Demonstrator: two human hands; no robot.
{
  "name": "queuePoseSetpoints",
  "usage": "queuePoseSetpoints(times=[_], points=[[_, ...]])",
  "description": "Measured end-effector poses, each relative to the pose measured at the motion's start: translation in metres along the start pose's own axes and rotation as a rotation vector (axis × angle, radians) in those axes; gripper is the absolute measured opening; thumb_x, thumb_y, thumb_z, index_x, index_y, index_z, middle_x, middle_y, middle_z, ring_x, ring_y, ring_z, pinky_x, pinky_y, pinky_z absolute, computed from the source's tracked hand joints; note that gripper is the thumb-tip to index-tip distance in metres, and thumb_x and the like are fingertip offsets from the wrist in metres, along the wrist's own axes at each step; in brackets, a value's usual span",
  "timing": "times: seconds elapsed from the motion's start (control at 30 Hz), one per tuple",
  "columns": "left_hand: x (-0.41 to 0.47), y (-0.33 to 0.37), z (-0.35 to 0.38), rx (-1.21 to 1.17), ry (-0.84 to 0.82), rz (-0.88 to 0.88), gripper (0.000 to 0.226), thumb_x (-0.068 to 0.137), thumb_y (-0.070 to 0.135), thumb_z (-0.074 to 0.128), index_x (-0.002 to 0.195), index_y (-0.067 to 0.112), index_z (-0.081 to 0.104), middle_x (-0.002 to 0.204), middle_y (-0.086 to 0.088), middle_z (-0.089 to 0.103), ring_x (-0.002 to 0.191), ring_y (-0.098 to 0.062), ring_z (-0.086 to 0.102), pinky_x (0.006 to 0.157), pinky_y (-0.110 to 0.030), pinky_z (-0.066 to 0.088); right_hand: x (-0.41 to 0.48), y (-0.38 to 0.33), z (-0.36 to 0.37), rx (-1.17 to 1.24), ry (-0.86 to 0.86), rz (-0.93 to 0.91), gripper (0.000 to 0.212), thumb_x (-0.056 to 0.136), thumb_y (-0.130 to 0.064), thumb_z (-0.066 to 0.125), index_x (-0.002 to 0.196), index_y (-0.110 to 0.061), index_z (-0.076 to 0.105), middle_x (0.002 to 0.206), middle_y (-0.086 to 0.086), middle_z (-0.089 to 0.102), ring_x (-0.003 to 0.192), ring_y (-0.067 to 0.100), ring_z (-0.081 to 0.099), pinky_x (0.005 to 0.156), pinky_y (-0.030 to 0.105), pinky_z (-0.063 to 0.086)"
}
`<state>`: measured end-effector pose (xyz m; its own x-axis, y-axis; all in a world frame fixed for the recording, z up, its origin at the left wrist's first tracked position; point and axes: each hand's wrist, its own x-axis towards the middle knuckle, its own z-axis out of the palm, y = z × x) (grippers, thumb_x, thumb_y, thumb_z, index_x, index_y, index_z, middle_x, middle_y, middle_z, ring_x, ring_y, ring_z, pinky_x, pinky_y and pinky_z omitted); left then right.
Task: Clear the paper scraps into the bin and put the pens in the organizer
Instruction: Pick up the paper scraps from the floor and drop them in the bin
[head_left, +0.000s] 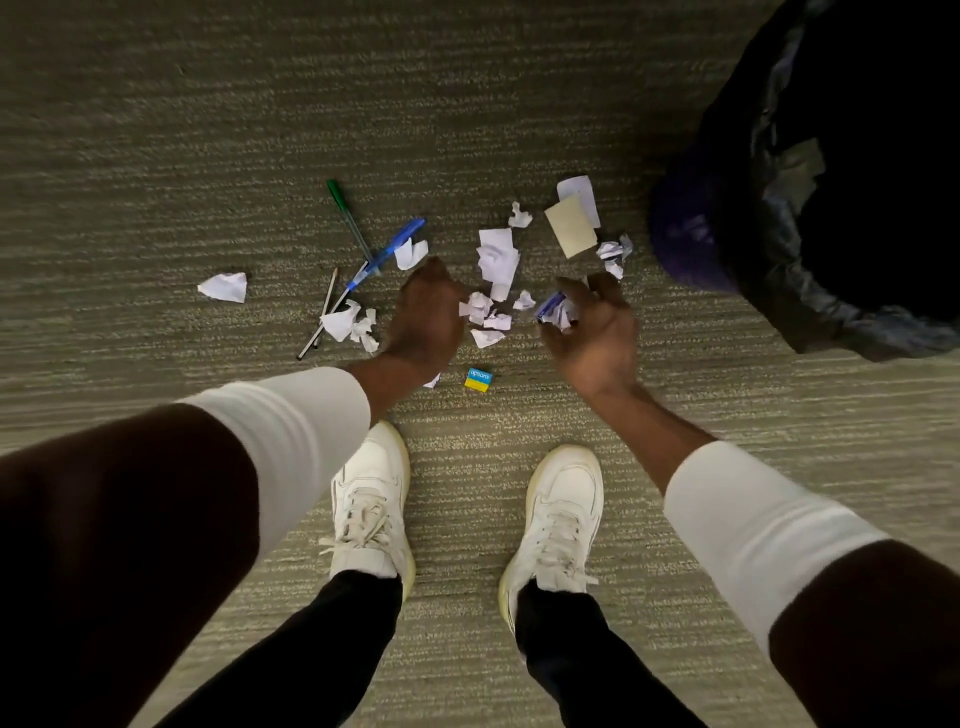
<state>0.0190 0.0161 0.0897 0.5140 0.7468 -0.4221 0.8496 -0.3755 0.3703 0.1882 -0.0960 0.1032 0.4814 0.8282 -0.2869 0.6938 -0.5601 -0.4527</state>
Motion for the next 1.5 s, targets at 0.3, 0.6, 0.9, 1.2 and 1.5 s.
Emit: queuePoseSetpoints(times=[0.3,0.6,0.9,1.2,1.5], points=[[-0.009,0.13,-0.107,-0.428,0.192,-0.116,0.017,0.09,0.025,0.078,0.094,0.01,0.083,0.1,-0.012,0.074,0.086,-0.024,0.072,0.075,-0.028,0.054,-0.025,-0.043,-0.128,0.203,0.206,0.123,0.055,0.081,-0.018,0.088,0.134,-0.016,0.071,0.129,0.015,0.065,0.09,0.017,0.065,0.085,0.022,0.061],[-0.006,0.264,-0.154,-0.557,0.165,0.062,0.015,0.09,0.024,0.075,0.1,0.015,0.082,0.099,-0.006,0.08,0.094,-0.022,0.075,0.08,-0.032,0.057,-0.015,-0.005,-0.232,0.258,0.334,0.4,0.046,0.079,-0.029,0.083,0.121,-0.013,0.073,0.11,0.011,0.074,0.099,0.027,0.072,0.086,0.036,0.058],[0.002,0.305,-0.135,-0.383,-0.04,0.252,0.048,0.092,0.014,0.068,0.139,0.009,0.062,0.137,-0.012,0.064,0.129,-0.026,0.06,0.105,-0.031,0.049,-0.008,0.037,-0.258,0.286,0.33,0.443,0.053,0.086,-0.026,0.075,0.135,-0.01,0.066,0.117,0.007,0.076,0.109,0.021,0.07,0.08,0.019,0.045],[-0.046,0.221,-0.109,-0.306,0.067,0.131,0.03,0.086,0.009,0.06,0.115,0.013,0.068,0.118,-0.01,0.068,0.1,-0.033,0.071,0.083,-0.046,0.06,-0.048,-0.001,-0.226,0.25,0.349,0.117,0.024,0.091,-0.01,0.069,0.115,-0.009,0.071,0.121,0.011,0.064,0.086,0.012,0.069,0.082,0.038,0.064],[-0.036,0.073,-0.045,0.148,-0.2,0.026,0.056,0.091,0.028,0.068,0.138,0.004,0.05,0.143,-0.019,0.048,0.136,-0.038,0.046,0.113,-0.048,0.045,-0.029,-0.009,-0.094,-0.031,-0.227,0.034,0.063,0.086,-0.027,0.08,0.143,-0.018,0.055,0.136,0.022,0.057,0.117,0.043,0.064,0.099,0.045,0.056]])
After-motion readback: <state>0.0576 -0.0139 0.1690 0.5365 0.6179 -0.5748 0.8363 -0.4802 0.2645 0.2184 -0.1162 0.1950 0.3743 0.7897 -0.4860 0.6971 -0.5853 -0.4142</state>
